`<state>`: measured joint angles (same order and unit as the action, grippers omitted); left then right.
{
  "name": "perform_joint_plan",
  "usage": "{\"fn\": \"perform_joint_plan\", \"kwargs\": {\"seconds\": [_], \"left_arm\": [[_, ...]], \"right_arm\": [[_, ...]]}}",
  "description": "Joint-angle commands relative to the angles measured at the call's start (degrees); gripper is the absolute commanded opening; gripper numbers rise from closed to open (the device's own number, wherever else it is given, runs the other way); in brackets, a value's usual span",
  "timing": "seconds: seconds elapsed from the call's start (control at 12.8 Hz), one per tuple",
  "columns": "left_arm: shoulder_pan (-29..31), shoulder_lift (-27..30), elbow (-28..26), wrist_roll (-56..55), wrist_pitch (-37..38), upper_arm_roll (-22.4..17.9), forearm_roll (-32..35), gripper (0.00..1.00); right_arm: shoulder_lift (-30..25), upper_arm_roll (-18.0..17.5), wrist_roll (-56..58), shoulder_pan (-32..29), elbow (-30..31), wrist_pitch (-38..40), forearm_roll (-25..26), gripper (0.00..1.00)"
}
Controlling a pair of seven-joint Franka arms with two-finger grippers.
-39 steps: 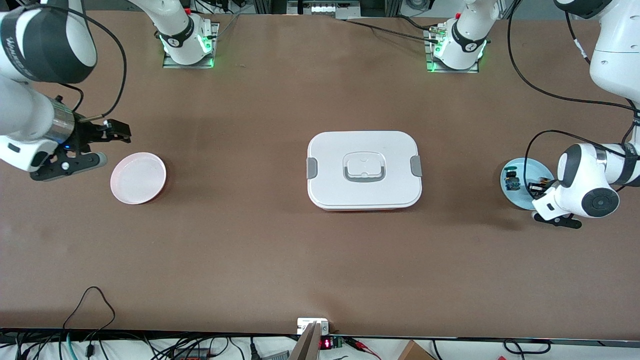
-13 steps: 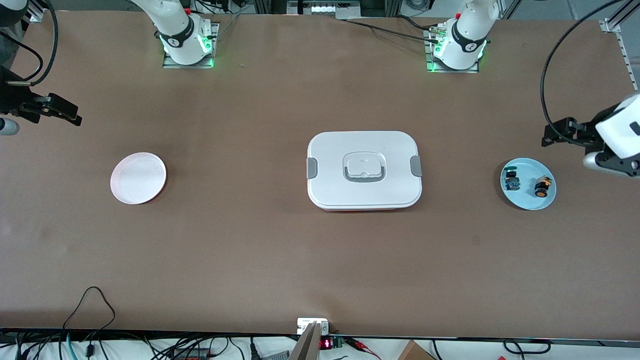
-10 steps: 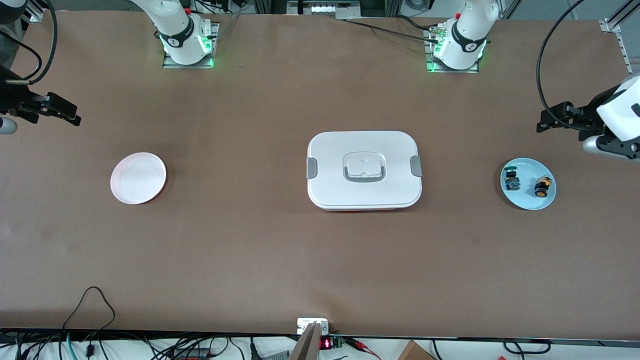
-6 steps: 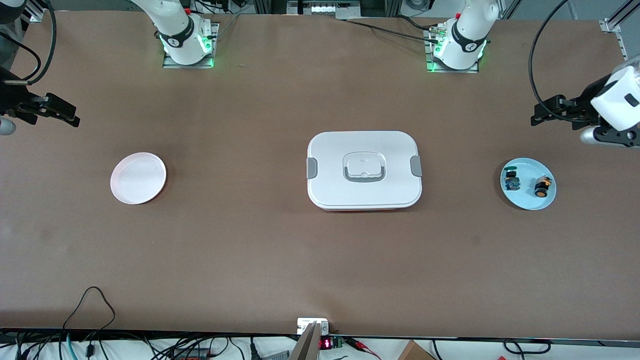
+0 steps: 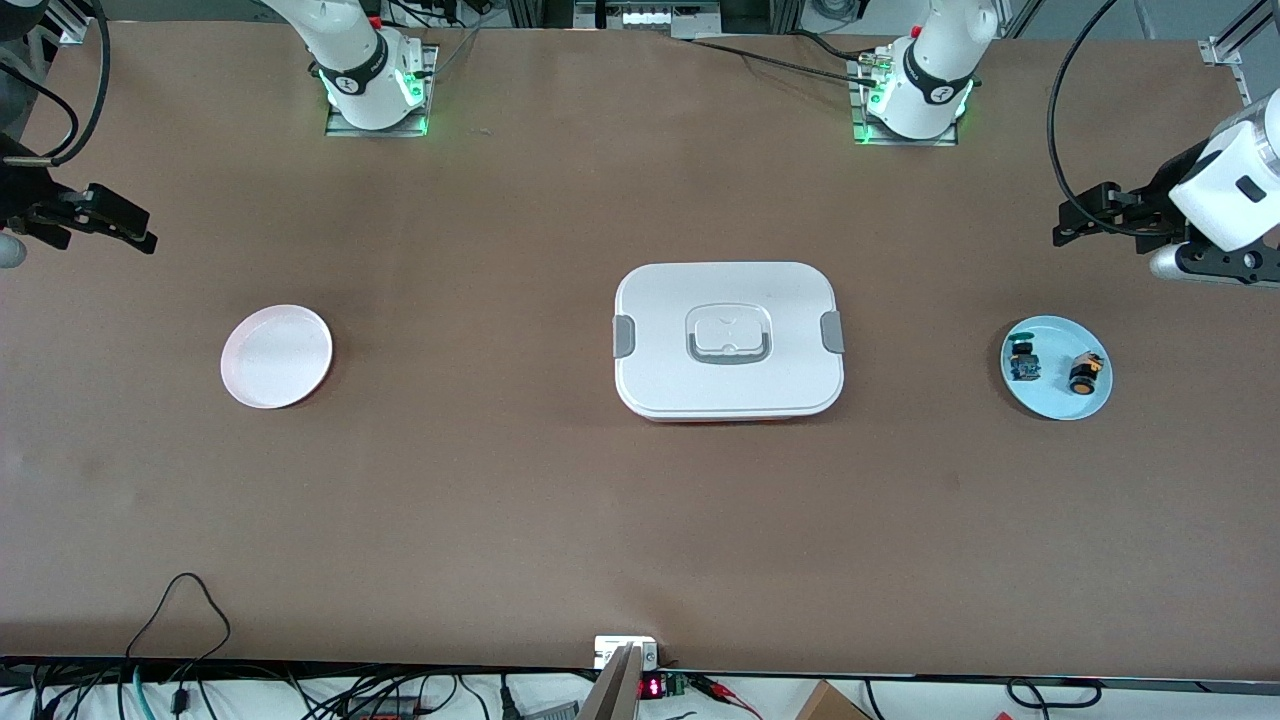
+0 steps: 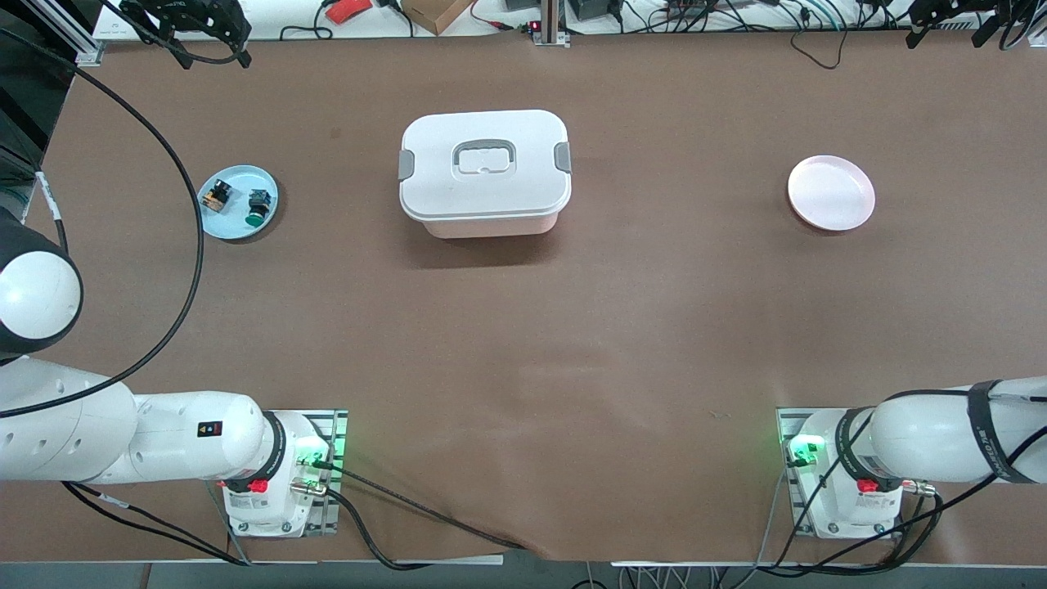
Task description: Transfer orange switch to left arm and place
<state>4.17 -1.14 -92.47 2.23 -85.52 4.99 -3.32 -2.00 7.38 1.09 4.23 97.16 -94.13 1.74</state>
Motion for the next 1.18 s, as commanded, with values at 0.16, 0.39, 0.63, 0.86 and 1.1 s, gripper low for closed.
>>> {"fn": "perform_joint_plan", "kwargs": {"seconds": [0.16, 0.39, 0.63, 0.86, 1.1], "left_arm": [[-0.2, 0.7, 0.6, -0.9, -0.4, -0.3, -0.3, 1.00], [-0.1, 0.4, 1.1, -1.0, 0.4, -0.3, -0.3, 1.00], [-0.1, 0.4, 1.4, -0.9, 0.5, -0.3, -0.4, 1.00], [0.0, 0.3, 1.6, -0.9, 0.4, -0.3, -0.5, 1.00], [0.0, -0.4, 2.6, -1.0, 0.5, -0.4, -0.5, 1.00]], "right_arm": [[0.5, -0.1, 0.7, 0.1, -2.0, 2.2, 0.4, 1.00], [0.5, 0.0, 0.4, 0.0, -2.3, 2.2, -0.1, 1.00], [0.5, -0.1, 0.4, 0.1, -2.4, 2.3, -0.1, 1.00], [0.5, -0.1, 0.1, 0.3, -2.4, 2.2, 0.0, 1.00], [0.5, -0.1, 0.2, 0.3, -2.4, 2.3, -0.1, 1.00]]}}
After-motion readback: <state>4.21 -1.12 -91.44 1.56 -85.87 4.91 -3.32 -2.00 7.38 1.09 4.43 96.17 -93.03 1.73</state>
